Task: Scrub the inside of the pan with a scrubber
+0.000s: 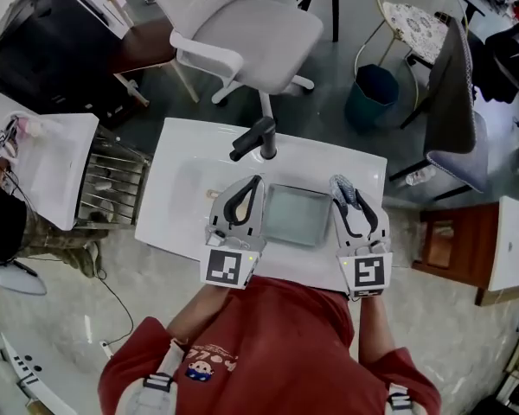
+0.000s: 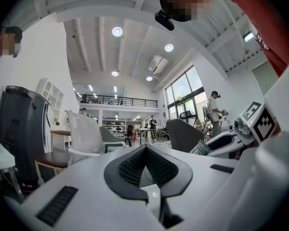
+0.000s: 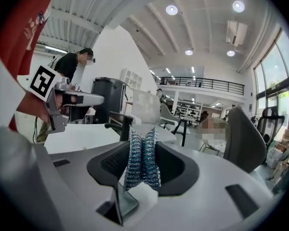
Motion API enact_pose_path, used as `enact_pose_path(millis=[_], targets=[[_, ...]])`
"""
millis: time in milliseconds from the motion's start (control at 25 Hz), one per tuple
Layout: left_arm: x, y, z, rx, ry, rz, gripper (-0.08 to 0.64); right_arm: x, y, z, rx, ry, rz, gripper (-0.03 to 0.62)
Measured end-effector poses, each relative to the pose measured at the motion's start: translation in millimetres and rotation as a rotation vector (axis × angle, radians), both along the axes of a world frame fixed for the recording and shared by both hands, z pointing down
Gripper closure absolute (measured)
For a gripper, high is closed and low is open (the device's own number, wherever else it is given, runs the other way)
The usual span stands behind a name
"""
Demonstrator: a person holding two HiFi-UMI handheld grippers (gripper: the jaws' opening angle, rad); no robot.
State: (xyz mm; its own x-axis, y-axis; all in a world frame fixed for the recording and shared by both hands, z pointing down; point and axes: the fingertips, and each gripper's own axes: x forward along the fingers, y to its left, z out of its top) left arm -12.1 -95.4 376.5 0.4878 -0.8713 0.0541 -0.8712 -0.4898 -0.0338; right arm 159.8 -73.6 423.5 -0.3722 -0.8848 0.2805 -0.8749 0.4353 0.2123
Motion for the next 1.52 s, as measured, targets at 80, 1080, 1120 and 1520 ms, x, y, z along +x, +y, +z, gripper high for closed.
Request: enact_pose_path(millis=[80, 1080, 1120, 1520], targets=[[-0.9, 4.0, 11.2, -0.026, -0.005, -0.001, 0.546, -6.2, 6.9, 22.4, -0.052, 0.023, -0.025, 0.413], [20.5, 34.1, 63.9, -0.163, 0.005, 0.029, 0.546, -74.5, 89.4, 238.5, -0.687, 0.592, -0.634, 0.417], [19.7, 33.9, 64.4, -0.164, 0.004, 0.027, 0.546, -75.6, 89.9, 240.7, -0.691, 0.588, -0.640, 0.417], [17.7, 30.6, 62.3, -0.164, 0.003, 0.020, 0.546, -81.6, 92.3, 252.6, -0.731, 0.566, -0.661, 0.422]])
